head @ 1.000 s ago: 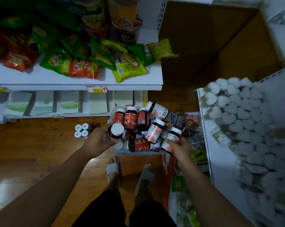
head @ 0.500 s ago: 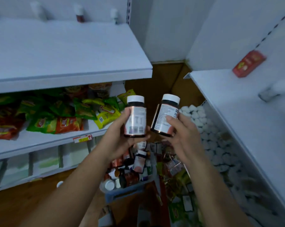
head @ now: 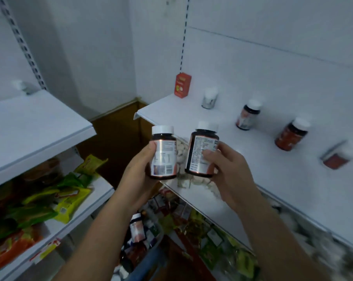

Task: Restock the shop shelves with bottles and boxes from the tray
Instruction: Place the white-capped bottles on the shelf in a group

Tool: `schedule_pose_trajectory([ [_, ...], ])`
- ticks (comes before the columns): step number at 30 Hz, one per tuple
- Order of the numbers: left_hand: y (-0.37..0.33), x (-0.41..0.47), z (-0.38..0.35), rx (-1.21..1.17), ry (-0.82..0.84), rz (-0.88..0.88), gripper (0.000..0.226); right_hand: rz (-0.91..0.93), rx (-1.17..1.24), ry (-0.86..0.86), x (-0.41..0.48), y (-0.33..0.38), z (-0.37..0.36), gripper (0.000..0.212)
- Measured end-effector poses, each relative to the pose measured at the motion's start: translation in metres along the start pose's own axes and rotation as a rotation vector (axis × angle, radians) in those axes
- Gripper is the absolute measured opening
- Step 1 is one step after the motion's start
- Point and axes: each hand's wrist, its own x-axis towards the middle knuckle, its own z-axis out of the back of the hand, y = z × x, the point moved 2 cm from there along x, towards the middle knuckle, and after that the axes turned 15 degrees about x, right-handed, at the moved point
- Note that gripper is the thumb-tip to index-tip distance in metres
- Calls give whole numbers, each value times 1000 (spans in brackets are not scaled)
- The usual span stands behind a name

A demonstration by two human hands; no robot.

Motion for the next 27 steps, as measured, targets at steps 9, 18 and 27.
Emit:
schedule_pose_trajectory([
  [9,22,2,-133,14,164,82,50,101,7,-77,-46,63,111,33],
  [18,76,-8,-273,157,337,12,55,170,23,-254,-108,118,250,35],
  [27,93,-12,-308,309,317,-13,47,187,-13,-340,-132,125,302,35],
])
